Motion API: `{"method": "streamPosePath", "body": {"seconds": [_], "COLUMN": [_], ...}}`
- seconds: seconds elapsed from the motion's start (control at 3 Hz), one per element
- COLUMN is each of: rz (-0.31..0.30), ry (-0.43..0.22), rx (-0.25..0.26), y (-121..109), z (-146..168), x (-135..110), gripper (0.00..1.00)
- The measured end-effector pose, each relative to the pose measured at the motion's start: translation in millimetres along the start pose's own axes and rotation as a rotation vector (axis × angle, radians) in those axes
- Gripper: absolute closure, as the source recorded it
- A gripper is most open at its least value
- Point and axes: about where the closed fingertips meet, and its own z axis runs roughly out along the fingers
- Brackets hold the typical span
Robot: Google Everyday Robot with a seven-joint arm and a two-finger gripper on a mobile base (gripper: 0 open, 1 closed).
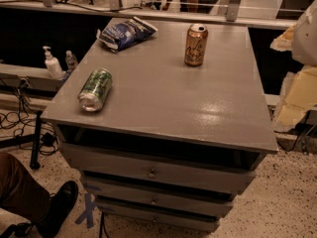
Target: Move orange can near green can
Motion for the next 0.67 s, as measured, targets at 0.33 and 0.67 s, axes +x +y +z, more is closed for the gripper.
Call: {"method": "streamPosePath", "body": {"seconds": [0.33, 0.67], "rz": [0.002, 0.052], "ry": [-0.005, -0.094], "rx": [0.004, 0.016], "y": [-1, -12], "z": [-1, 13], "x": [0, -7], "gripper": [0.00, 0.00]}}
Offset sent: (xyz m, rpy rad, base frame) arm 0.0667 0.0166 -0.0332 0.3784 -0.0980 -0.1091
